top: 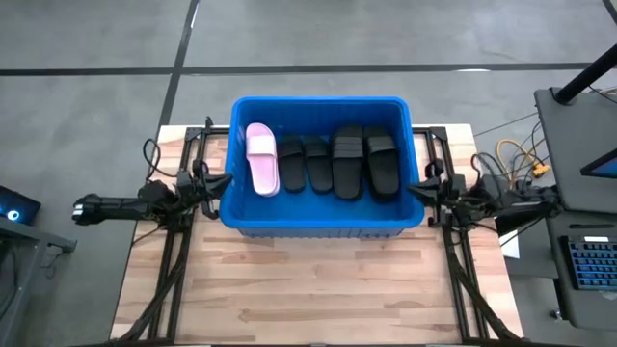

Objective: Pick and place slides into bin
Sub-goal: Return to Home Position

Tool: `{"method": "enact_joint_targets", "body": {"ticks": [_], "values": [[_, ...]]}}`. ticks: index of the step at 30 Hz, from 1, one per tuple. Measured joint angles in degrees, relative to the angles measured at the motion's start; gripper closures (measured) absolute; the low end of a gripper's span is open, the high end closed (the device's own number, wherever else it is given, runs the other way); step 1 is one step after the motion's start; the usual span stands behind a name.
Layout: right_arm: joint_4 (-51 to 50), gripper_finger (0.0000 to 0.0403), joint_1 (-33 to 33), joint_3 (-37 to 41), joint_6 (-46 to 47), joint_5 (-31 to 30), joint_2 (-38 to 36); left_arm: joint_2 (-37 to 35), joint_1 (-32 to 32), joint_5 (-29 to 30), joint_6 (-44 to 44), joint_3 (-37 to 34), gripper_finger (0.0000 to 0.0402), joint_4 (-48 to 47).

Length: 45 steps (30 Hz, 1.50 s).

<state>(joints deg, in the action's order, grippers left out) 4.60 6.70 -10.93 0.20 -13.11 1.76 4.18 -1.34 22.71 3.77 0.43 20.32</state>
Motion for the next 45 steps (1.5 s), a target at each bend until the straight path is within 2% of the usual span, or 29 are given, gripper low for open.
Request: {"method": "enact_joint_targets", "body": {"ticks": [3, 9, 14, 19, 25, 32, 40, 45], "values": [[3.0, 0.039, -0.1, 2.1, -1.5, -0.1, -0.3, 0.0, 0.0, 0.1, -0.1, 0.0, 0.0402, 0.2], [11.4, 0.039, -0.1, 7.1, 1.1, 1.0, -0.6, -0.1, 0.0, 0.1, 0.2, 0.0, 0.0402, 0.1], [14.6, 0.039, -0.1, 10.1, 3.1, 1.1, -0.6, 0.0, 0.0, -1.1, 0.2, 0.0, 0.0402, 0.2], [15.3, 0.039, -0.1, 10.3, 2.8, 1.1, -0.7, 0.0, 0.0, -6.0, -0.1, 0.0, 0.0402, 0.2], [16.0, 0.039, -0.1, 10.4, 1.9, 1.0, -0.5, 0.9, 0.0, -8.4, -0.2, 0.0, 0.0402, 0.0], [14.7, 0.039, -0.1, 10.1, 5.6, -0.2, -0.6, 4.1, 0.0, -9.4, -0.4, -0.1, 0.0402, -0.1], [14.2, 0.039, -0.1, 10.3, -4.5, -0.6, -0.6, 4.2, 0.0, -9.5, 0.0, -0.1, 0.0402, 1.1], [14.2, 0.039, -0.1, 10.3, -5.8, -0.6, -0.6, 4.1, 0.0, -9.2, 0.1, -0.1, 0.0402, 1.3]]}}
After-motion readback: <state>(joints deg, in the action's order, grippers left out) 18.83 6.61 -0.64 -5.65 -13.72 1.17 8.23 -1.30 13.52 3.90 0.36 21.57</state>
